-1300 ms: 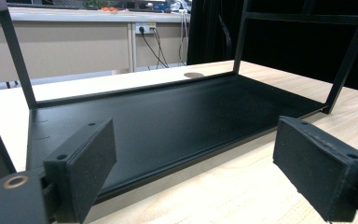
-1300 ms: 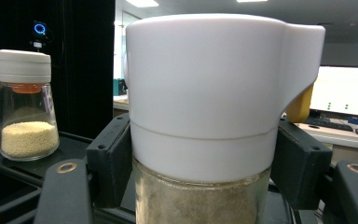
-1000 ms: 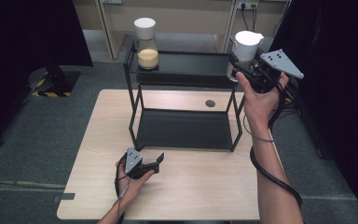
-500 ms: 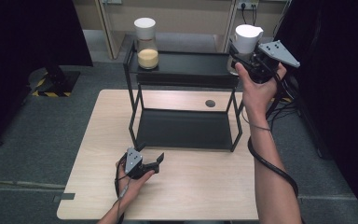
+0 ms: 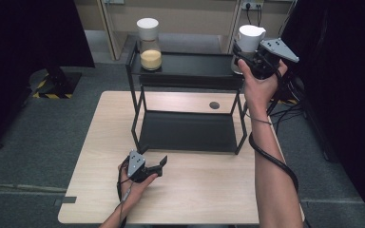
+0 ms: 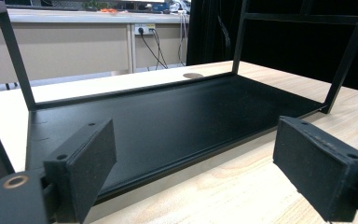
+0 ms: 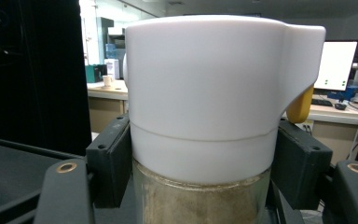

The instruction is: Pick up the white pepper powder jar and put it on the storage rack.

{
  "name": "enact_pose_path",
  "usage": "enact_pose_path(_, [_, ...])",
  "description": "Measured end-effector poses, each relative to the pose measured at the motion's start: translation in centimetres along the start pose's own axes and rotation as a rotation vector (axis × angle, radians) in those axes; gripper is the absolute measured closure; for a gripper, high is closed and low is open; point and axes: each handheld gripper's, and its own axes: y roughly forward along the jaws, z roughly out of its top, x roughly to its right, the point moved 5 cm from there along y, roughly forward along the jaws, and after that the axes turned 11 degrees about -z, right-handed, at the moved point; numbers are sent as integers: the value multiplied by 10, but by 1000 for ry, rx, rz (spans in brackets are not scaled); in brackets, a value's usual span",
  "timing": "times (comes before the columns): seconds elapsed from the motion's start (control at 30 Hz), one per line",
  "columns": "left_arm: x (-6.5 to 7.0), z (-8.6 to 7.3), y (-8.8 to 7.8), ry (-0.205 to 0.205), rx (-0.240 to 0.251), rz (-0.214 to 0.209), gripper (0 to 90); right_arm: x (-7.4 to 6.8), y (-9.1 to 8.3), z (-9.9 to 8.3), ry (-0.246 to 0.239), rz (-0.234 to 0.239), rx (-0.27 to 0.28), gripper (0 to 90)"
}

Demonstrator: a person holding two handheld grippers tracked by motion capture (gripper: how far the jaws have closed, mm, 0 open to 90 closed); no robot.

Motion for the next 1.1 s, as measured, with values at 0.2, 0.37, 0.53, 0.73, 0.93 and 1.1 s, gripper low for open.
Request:
enact_pose_path(0.2, [0,0,0,1,0,0,124,2,6,-1,9,-9,-9,306])
enact_pose_path(0.37, [0,0,0,2,0,-1,124,2,11,-1,6,-15,-12,306])
enact_pose_path(0.53, [0,0,0,3,-1,-4,124,2,15,-3,8,-16,-13,306])
enact_pose_path(0.73, [1,0,0,3,-1,-4,124,0,17,-5,9,-23,-10,305])
enact_pose_path(0.93, [1,0,0,5,-2,-4,124,0,14,-8,16,-25,-1,292])
enact_pose_path(1.1, [1,0,0,6,-2,-4,124,0,11,-6,16,-30,-9,196])
